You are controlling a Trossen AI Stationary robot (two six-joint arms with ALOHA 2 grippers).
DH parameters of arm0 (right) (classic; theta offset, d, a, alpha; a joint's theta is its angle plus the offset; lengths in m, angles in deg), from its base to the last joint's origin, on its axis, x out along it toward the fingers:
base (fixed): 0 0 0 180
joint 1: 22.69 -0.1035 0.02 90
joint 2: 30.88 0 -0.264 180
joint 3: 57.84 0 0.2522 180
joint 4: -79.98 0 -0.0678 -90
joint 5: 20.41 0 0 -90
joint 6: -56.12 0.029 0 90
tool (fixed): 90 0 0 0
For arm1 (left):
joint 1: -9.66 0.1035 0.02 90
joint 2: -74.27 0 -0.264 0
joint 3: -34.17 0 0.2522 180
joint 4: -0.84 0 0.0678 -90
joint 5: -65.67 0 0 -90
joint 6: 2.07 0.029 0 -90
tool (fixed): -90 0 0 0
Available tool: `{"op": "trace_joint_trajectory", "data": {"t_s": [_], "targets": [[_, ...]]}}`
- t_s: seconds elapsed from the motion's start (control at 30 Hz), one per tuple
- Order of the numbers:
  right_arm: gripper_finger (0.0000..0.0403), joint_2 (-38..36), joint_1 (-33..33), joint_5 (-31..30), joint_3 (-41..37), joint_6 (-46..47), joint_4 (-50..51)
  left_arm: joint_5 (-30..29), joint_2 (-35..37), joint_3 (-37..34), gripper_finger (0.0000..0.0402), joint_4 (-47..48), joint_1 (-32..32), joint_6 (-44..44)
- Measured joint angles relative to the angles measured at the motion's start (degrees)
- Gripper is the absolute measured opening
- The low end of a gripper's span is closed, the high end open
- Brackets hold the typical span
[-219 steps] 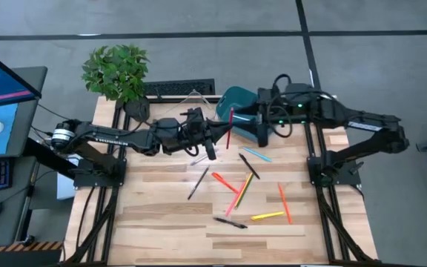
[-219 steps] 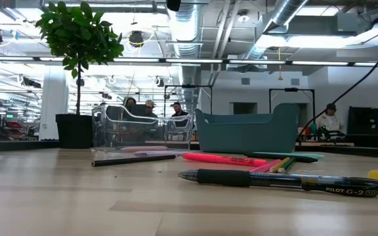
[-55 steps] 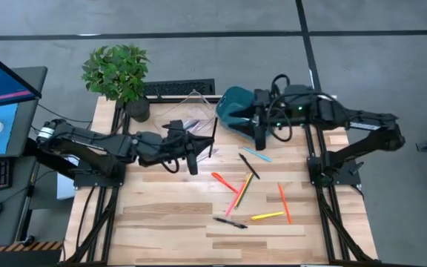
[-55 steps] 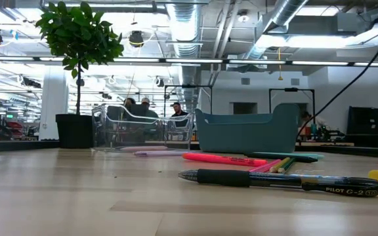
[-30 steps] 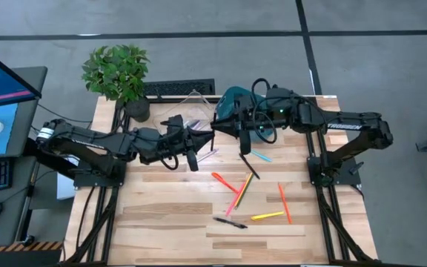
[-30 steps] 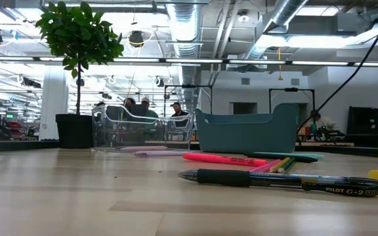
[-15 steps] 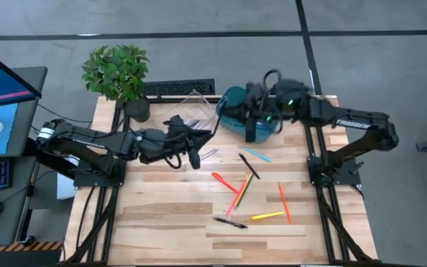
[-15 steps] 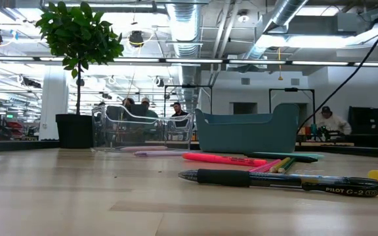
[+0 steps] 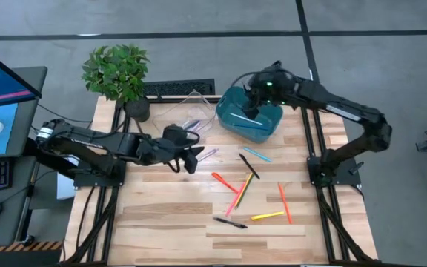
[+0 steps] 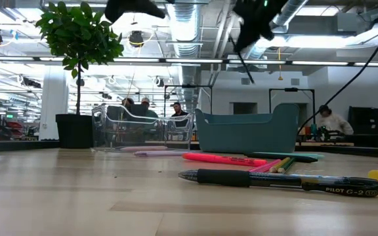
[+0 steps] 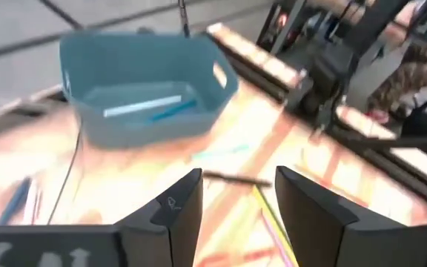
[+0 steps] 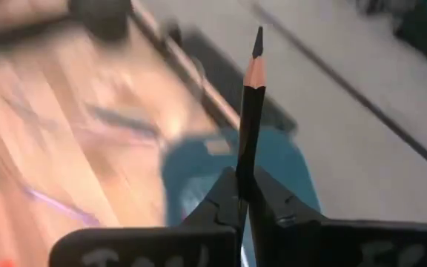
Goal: Sort pens & pencils
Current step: Put the black colored pencil into the blue bin
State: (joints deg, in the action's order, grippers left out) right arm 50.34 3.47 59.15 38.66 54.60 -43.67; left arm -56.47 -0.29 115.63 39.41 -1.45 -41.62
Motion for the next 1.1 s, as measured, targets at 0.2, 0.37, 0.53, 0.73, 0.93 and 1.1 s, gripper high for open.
{"op": "trace_joint_trajectory", "data": {"t_s": [0.2, 0.37, 0.53, 0.73, 0.93, 1.1], "targets": [[0.0021, 8.16, 5.93, -0.25, 0.02, -4.49, 4.59, 0.0, 0.63, 0.02, 0.014, 5.06, -2.76, -2.35], [0.0021, 13.23, 7.66, -0.14, 0.11, -6.15, 6.69, -0.49, 2.3, 0.02, 0.0133, 6.83, -3.81, -3.14], [0.0021, 15.83, 7.73, -0.81, 0.11, -7.22, 7.6, -1.6, 4.15, 0.02, 0.0132, 7.93, -4.4, -3.3], [0.002, 19.24, 7.71, -1.45, 0.11, -7.54, 9.57, -1.58, 4.52, 0.02, 0.0132, 9.41, -4.4, -3.8], [0.0028, 23.45, 7.56, -1.39, 0.11, -7.54, 10.72, -1.4, 4.41, 0.02, 0.0132, 9.3, -4.4, -4.26], [0.0034, 25.24, 7.24, -0.42, 0.09, -7.53, 10.85, -0.51, 4.41, 0.02, 0.0132, 9.77, -4.4, -5.23]]}}
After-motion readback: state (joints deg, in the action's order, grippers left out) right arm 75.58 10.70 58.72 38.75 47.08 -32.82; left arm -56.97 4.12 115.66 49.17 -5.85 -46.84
